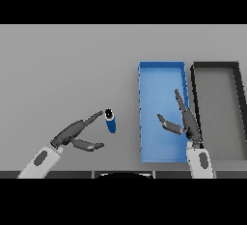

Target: Pick up the blue pipe and place it into the blue bin.

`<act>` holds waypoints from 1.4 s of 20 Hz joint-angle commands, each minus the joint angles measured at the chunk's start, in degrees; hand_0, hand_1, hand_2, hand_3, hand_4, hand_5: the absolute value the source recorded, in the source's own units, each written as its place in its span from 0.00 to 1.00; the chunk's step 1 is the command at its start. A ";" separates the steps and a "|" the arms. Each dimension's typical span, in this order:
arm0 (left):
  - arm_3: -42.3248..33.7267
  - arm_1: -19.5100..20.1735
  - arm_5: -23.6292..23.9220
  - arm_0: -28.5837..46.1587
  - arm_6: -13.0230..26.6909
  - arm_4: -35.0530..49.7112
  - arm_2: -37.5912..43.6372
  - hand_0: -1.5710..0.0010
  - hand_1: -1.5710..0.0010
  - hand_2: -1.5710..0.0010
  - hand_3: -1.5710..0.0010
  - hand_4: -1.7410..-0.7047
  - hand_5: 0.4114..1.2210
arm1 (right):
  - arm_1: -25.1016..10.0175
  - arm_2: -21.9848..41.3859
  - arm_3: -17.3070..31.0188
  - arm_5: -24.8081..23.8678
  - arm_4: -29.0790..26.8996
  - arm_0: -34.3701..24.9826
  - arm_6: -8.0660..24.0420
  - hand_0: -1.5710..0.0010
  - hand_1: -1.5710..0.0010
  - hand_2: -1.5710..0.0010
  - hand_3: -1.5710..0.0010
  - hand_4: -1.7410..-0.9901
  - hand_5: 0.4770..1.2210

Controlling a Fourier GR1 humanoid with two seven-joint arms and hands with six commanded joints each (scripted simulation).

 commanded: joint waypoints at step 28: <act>18.76 -22.86 4.21 -7.27 -8.07 -1.13 -2.86 0.19 0.15 0.13 0.16 0.15 0.89 | -0.27 -0.74 0.43 -0.41 0.15 0.12 0.10 1.00 1.00 1.00 1.00 0.75 0.11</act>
